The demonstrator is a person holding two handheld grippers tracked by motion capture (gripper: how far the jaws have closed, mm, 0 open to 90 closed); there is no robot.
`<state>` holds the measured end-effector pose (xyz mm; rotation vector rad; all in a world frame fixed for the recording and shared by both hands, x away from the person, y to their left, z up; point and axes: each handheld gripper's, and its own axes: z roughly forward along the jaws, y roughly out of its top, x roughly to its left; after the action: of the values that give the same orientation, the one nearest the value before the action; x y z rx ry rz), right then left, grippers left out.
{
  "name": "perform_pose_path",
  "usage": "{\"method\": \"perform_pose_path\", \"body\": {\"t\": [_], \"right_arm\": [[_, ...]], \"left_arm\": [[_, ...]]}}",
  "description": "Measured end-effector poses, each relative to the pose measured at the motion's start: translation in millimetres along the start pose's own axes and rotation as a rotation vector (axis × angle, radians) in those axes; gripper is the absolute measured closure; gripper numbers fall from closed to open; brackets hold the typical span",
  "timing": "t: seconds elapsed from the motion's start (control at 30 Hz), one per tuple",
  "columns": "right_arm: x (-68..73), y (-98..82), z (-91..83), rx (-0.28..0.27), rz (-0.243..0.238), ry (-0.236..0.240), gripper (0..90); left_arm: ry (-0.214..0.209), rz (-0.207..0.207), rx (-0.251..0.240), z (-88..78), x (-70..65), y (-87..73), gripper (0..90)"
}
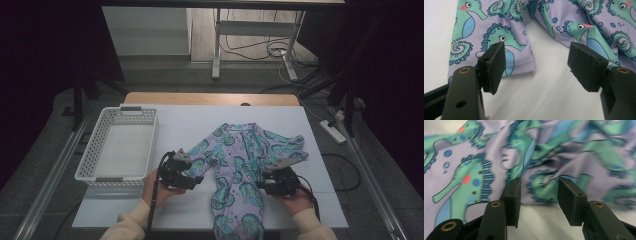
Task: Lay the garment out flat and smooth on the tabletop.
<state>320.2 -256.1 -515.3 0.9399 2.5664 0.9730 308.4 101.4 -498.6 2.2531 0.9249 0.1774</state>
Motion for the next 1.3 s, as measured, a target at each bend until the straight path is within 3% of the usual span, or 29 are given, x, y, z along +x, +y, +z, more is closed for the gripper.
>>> {"method": "perform_pose_path", "body": {"t": [0.07,0.2,0.43,0.67,0.87,1.07,1.3], "right_arm": [[6.9,1.1,3.7,0.015,-0.026,0.012,51.8],[17.4,4.8,5.4,0.003,-0.032,0.040,47.5],[27.2,8.3,8.4,0.001,-0.047,0.043,46.2],[37.2,13.5,16.0,0.009,-0.071,0.015,57.2],[37.3,14.4,18.4,0.019,-0.104,0.013,85.2],[34.8,12.0,8.6,0.001,-0.107,0.025,87.3],[30.5,3.1,-17.1,-0.046,-0.078,0.017,87.7]], "left_arm": [[0.001,0.001,0.000,-0.3,-0.1,-0.1,31.2],[0.002,0.003,0.000,-0.4,-0.6,0.1,31.1],[0.003,0.003,0.001,-0.4,-0.4,0.2,31.1],[0.004,0.003,0.002,-0.1,-0.5,0.3,31.2],[0.005,0.004,0.001,-0.4,-0.5,0.2,31.2],[0.005,0.002,-0.002,-1.3,0.1,0.0,31.2],[0.007,-0.005,-0.006,-2.8,2.1,-0.4,31.1]]}}
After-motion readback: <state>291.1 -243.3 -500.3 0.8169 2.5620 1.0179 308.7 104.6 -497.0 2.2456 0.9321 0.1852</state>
